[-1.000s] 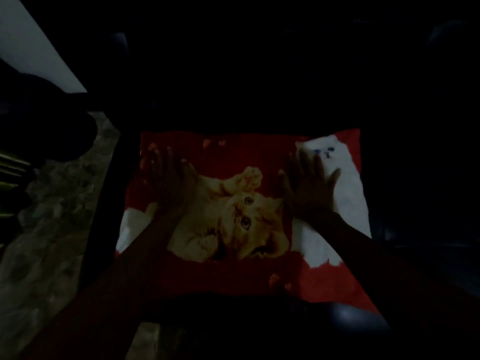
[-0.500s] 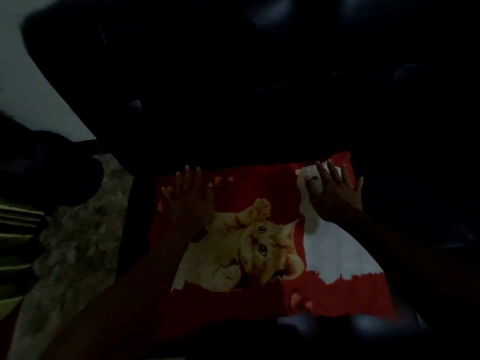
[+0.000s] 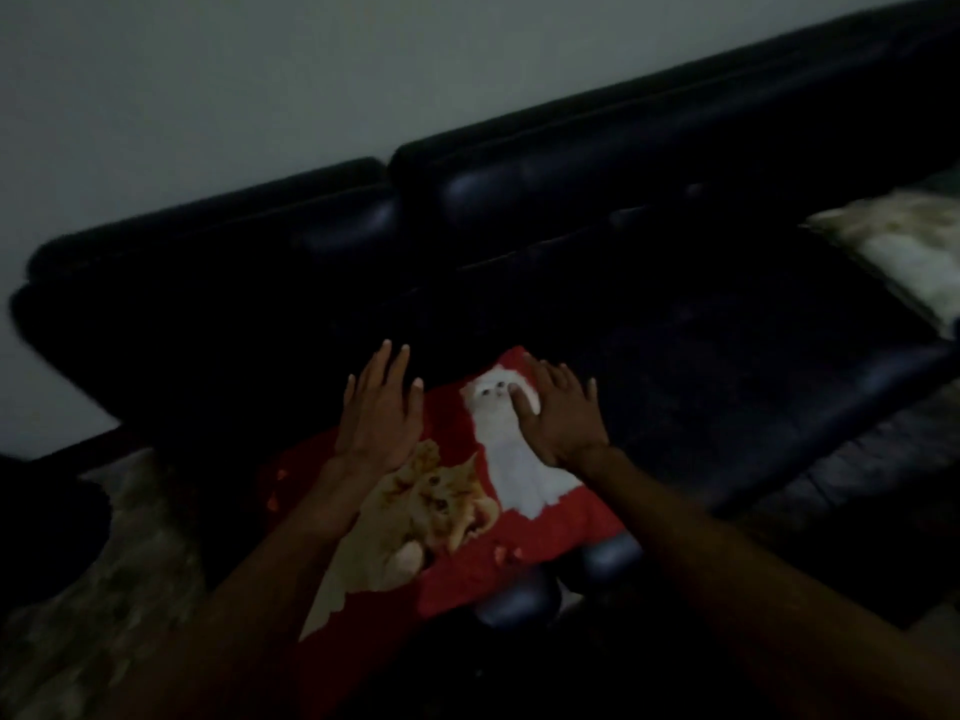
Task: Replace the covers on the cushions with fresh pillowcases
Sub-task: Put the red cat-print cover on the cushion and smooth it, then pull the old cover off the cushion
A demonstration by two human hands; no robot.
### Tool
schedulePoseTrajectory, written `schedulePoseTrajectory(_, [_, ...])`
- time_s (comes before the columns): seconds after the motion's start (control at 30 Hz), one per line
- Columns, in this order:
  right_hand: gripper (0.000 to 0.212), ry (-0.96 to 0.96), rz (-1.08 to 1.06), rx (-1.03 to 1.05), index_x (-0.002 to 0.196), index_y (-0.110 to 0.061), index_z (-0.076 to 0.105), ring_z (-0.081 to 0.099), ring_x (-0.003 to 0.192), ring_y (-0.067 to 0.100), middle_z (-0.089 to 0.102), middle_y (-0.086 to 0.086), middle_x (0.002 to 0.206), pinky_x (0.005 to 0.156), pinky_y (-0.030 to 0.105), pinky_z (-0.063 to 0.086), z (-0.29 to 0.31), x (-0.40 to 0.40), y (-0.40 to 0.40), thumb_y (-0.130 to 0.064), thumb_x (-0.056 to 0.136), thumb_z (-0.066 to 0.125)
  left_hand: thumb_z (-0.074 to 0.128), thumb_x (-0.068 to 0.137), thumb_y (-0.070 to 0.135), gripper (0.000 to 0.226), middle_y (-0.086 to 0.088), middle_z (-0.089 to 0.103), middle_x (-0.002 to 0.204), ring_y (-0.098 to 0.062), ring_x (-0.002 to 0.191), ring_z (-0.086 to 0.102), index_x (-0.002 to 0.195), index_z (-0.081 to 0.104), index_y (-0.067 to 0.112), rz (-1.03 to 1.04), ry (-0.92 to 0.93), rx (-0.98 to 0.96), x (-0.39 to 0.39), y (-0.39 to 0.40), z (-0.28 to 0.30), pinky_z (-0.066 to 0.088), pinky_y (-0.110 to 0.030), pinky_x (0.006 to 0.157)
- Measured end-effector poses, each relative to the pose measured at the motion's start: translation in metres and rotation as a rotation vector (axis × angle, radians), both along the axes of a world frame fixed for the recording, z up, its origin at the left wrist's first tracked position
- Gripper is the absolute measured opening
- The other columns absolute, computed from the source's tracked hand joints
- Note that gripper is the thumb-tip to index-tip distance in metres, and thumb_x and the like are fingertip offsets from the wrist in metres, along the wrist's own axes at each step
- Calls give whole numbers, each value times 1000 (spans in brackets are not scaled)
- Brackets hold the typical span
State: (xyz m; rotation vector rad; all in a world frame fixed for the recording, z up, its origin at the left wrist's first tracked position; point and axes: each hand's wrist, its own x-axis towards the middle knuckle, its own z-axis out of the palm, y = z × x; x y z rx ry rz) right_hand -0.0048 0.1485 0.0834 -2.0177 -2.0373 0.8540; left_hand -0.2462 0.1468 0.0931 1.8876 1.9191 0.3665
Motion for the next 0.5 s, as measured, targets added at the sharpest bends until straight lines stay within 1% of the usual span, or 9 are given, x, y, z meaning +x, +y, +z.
schedulePoseTrajectory(0.03, [66, 6, -20, 8, 162, -29, 14, 12, 155, 25, 24, 4, 166, 124, 52, -5, 8, 6, -6, -59, 104, 26, 29, 107, 42, 56, -1, 10, 167, -19, 152, 15, 159, 22, 22, -34, -7, -4, 7, 3, 9, 4, -41, 125])
schedulePoseTrajectory(0.1, [65, -3, -125, 29, 161, -28, 18, 17, 153, 25, 30, 6, 163, 125, 53, -2, 28, 36, -25, -58, 104, 27, 33, 107, 39, 55, -3, 14, 166, -23, 151, 19, 157, 27, 20, -163, -4, 6, 41, 12, 29, 9, -43, 125])
schedulePoseTrajectory(0.2, [62, 3, -293, 41, 159, -27, 23, 23, 150, 28, 37, 9, 158, 124, 56, 2, 46, 90, -47, -55, 105, 30, 36, 106, 37, 54, -6, 17, 165, -26, 149, 22, 156, 29, 18, -319, -6, -2, 106, 24, 51, 14, -47, 123])
schedulePoseTrajectory(0.37, [61, 2, -561, 81, 158, -27, 26, 30, 146, 30, 41, 13, 153, 124, 57, 7, 66, 200, -72, -56, 104, 31, 39, 106, 34, 52, -9, 23, 163, -30, 146, 29, 153, 34, 15, -621, 9, 28, 253, 50, 73, 22, -50, 121])
schedulePoseTrajectory(0.5, [62, -19, -769, 75, 157, -27, 26, 34, 144, 32, 42, 13, 152, 123, 57, 12, 72, 298, -100, -58, 103, 28, 41, 104, 34, 51, -10, 27, 161, -31, 144, 33, 151, 38, 14, -822, 12, 32, 385, 53, 78, 26, -50, 120])
